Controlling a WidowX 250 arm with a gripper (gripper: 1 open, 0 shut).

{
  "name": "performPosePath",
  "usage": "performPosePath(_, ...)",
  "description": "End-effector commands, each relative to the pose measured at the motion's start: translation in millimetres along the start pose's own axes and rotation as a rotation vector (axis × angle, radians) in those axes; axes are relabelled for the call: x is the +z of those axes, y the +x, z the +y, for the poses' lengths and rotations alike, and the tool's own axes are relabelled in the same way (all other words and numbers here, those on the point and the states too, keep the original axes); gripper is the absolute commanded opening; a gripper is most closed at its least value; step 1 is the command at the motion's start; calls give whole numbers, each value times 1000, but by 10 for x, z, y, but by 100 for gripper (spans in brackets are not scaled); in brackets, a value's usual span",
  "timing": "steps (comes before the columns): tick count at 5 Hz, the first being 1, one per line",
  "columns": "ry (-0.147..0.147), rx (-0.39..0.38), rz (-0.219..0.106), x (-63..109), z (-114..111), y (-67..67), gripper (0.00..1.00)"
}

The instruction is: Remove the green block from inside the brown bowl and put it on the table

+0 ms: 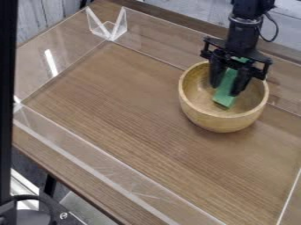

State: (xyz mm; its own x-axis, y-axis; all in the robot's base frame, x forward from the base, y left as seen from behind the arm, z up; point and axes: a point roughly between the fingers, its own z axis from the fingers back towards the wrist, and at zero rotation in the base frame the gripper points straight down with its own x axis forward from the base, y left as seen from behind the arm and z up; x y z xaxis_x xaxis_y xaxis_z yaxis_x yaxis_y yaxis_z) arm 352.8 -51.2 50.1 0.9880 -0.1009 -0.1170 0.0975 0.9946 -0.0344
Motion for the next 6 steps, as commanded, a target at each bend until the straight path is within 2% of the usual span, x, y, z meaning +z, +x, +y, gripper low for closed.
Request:
performPosePath(1,-9,-33,-66,29,-72,129,0)
performPosePath(3,-17,-39,-71,-10,-90,150,0)
performPosePath(6,-12,-50,-124,254,-112,93,0)
